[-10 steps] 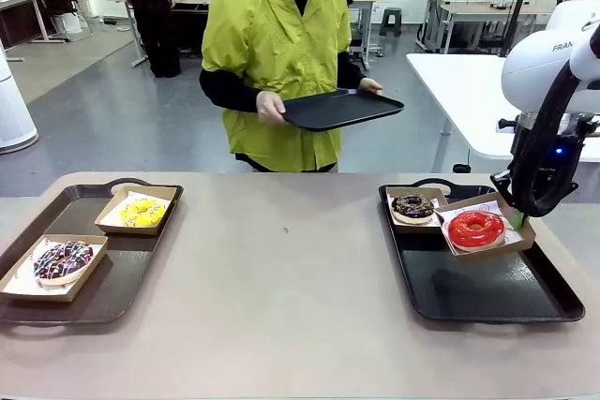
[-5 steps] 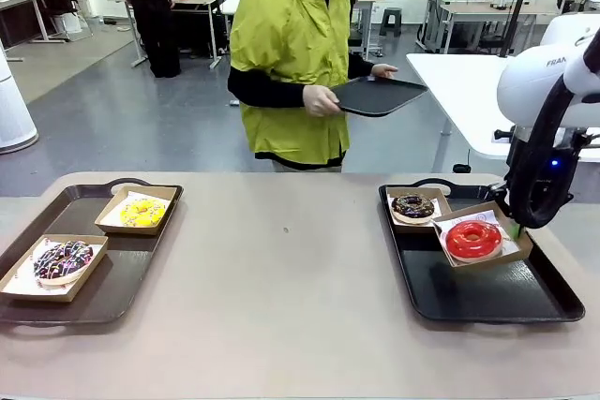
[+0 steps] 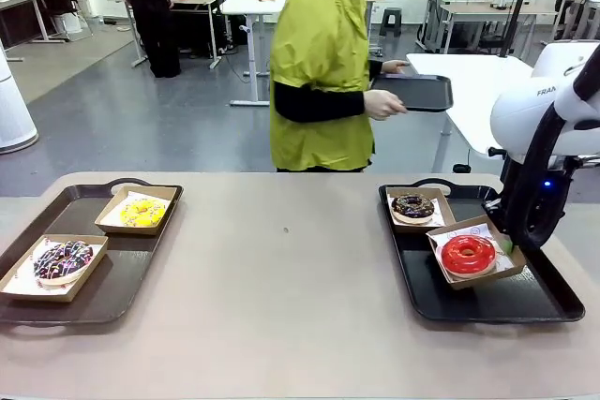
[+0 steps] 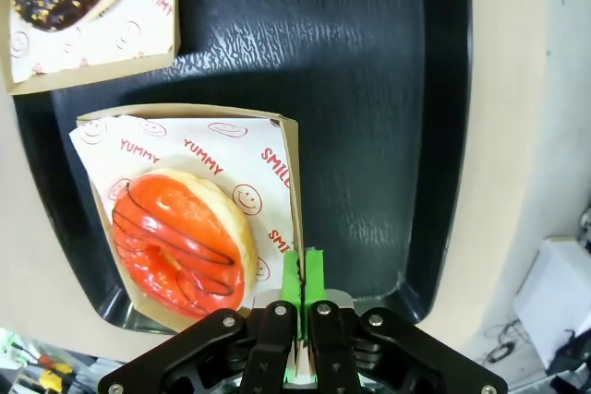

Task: Individually package the donuts and arrange them on the tray.
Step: Place the picked Paper togo box on the Handle tray.

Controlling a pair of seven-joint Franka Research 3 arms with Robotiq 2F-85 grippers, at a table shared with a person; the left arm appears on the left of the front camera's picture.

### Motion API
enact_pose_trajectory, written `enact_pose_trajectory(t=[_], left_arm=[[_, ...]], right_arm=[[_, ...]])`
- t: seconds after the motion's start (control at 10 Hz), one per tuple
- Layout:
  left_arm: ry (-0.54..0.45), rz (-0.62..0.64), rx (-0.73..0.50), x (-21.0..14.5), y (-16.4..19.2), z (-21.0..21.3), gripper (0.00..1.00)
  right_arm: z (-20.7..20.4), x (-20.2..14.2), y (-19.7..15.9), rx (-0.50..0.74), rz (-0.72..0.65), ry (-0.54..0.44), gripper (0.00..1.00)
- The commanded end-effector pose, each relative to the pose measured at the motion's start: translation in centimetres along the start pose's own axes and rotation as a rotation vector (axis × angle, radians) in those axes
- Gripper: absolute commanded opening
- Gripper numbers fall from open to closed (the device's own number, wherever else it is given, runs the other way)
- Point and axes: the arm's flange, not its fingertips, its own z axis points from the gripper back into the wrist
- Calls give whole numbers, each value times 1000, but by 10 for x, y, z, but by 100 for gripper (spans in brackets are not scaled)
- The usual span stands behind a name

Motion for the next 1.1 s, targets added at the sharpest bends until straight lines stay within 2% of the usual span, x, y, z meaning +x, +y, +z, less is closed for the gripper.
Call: enact_pose_trajectory(t=[0.0, 0.1, 0.2, 0.3, 0.4, 0.6, 0.7, 0.8, 0.9, 1.0], left_arm=[[-2, 9, 1, -2, -3, 1, 100], [-2, 9, 1, -2, -3, 1, 100], [-2, 9, 1, -2, -3, 1, 100], [-2, 9, 1, -2, -3, 1, 100], [-2, 9, 1, -2, -3, 1, 100], [-2, 9, 1, -2, -3, 1, 100], [-2, 9, 1, -2, -3, 1, 100], [-2, 9, 1, -2, -3, 1, 100], [-2, 9, 1, -2, -3, 1, 100], [-2, 9, 1, -2, -3, 1, 100]], right_arm=[[-12, 3, 3, 24, 20, -19, 1], [-16, 5, 3, 18, 26, -14, 1], [-18, 6, 4, 14, 28, -1, 51], [-17, 7, 4, 15, 28, 2, 61], [-17, 7, 5, 15, 27, 8, 100], [-17, 7, 5, 13, 34, 18, 100], [-17, 6, 4, 14, 35, 22, 85], [-16, 5, 4, 16, 36, 23, 95], [-15, 6, 3, 19, 38, 24, 100], [-15, 5, 3, 23, 44, 24, 100]])
